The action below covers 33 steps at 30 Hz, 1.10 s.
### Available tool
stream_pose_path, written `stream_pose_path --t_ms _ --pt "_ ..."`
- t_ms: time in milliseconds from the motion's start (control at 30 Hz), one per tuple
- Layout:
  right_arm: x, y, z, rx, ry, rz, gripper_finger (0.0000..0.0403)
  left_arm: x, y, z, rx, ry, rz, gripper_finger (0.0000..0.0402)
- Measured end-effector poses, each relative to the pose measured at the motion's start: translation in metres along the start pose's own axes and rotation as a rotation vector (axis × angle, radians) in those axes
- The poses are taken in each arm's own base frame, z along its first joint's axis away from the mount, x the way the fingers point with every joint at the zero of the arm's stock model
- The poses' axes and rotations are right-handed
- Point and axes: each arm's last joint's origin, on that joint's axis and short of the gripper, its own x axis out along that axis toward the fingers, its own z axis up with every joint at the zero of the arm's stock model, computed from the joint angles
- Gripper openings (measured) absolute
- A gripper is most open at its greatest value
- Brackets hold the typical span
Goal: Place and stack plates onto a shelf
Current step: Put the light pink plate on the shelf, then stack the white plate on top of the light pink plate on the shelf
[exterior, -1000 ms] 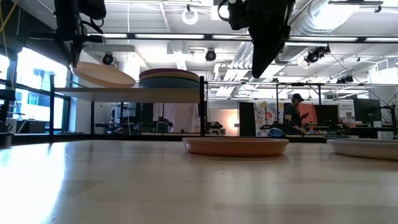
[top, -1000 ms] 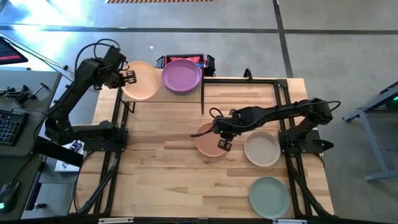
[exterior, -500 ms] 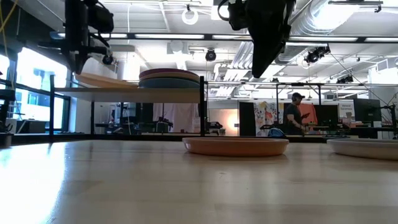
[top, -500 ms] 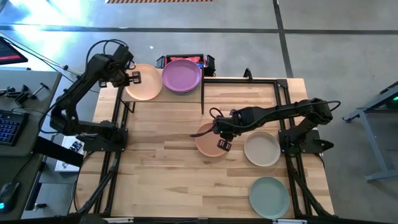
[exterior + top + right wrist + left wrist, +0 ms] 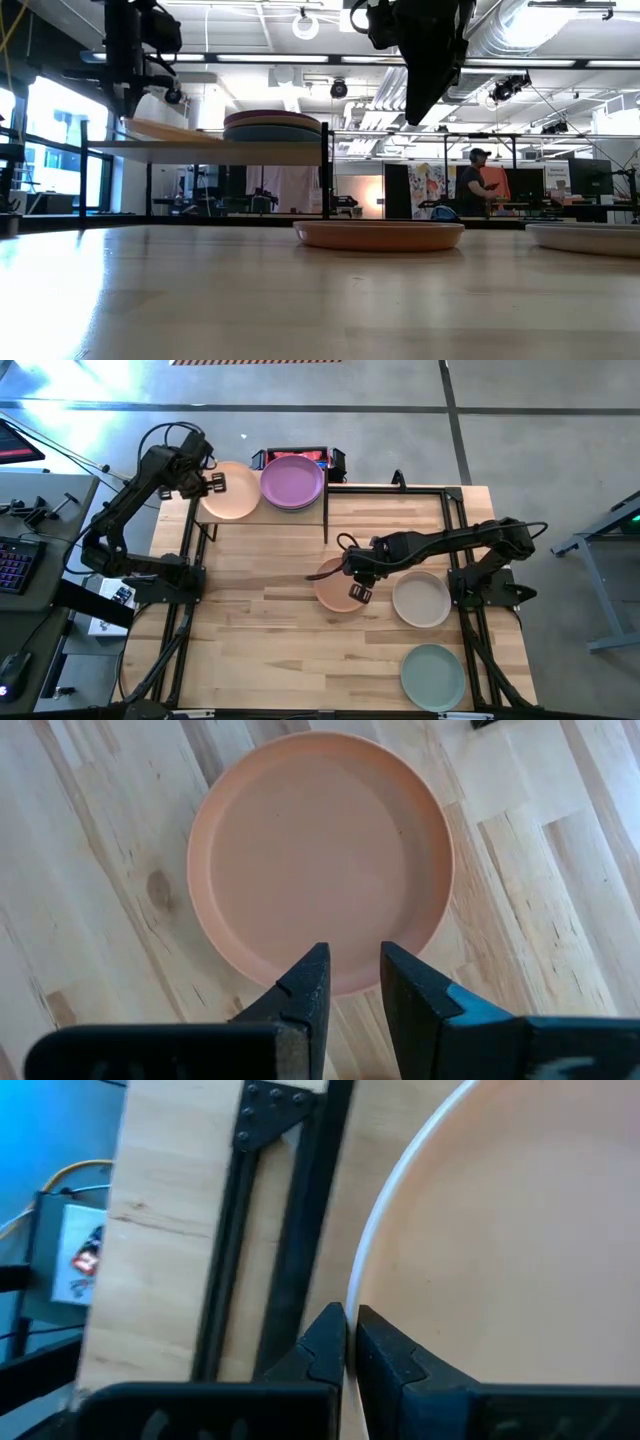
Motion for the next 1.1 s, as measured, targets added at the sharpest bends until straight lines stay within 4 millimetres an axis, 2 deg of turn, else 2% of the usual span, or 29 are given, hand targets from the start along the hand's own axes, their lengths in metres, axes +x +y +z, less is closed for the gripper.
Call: stream_pose_path --t_ms 367,667,867,1100 --pt "0.000 0.000 0.000 -0.003 0.001 -0.001 0.0069 0.000 -0.001 0.001 -0.006 -0.002 -0.021 0.0059" --pt "0.000 0.000 -0.001 0.000 0.012 0.015 0.0069 -0.001 -0.007 -0.004 0.093 0.100 -0.178 0.0056" --pt "0.000 0.002 -0.002 0.038 0.047 0.060 0.0069 -0.015 -0.011 -0.018 0.213 0.099 -0.286 0.0054" --pt "-0.001 0.007 -0.005 0.114 0.056 0.072 0.0069 -0.042 -0.016 -0.046 0.332 0.041 -0.391 0.0054"
